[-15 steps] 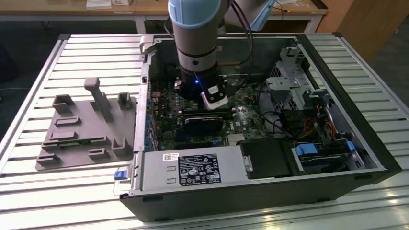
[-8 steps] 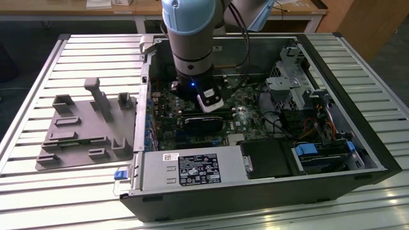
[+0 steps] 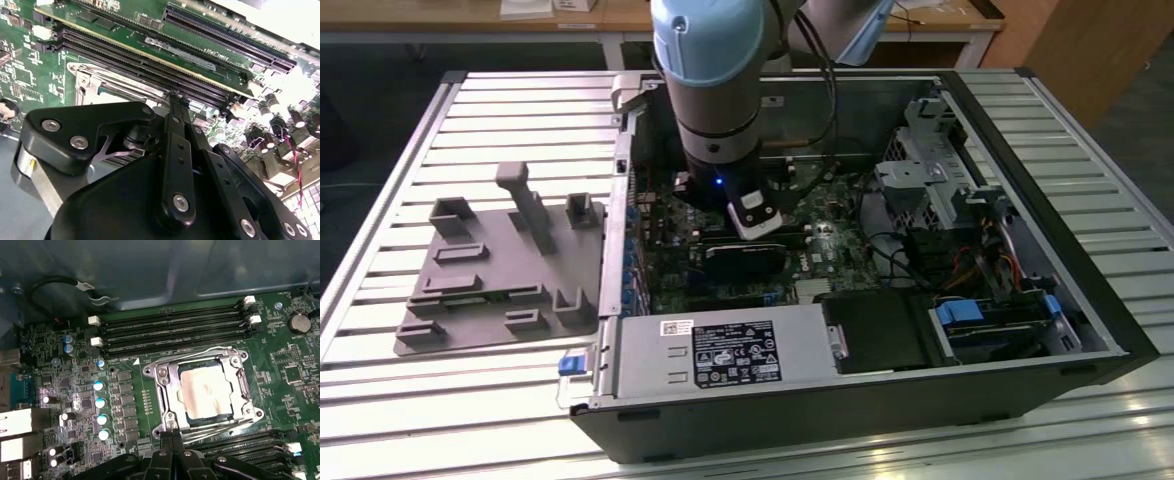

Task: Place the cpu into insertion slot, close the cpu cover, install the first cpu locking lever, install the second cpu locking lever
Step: 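Install the second cpu locking lever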

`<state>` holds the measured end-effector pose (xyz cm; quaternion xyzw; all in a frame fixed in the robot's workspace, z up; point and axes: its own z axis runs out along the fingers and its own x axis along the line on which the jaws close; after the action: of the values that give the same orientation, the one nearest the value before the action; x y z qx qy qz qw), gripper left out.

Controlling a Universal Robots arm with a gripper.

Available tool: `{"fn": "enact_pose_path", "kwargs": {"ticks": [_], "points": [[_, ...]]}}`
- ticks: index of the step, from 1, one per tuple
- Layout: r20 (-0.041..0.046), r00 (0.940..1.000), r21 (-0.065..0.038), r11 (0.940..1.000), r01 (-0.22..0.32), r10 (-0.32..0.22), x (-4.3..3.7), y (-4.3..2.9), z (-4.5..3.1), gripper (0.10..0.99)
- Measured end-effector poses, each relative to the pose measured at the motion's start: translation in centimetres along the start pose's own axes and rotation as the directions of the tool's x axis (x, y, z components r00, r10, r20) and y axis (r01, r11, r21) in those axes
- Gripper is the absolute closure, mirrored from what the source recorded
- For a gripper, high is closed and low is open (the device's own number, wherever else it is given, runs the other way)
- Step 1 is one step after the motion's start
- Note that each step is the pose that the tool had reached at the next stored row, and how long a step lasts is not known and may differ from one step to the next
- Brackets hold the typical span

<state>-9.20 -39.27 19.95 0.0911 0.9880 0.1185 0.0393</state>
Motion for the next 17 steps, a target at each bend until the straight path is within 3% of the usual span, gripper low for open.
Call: {"fn": "enact_pose_path", "kwargs": {"ticks": [6, 17], "points": [[-0.0003, 1.0000, -0.018, 0.9998, -0.001, 0.001, 0.11, -0.10, 0.39, 0.980], [-0.0001, 1.0000, -0.020, 0.9998, -0.001, 0.001, 0.17, -0.09, 0.21, 0.980]]}}
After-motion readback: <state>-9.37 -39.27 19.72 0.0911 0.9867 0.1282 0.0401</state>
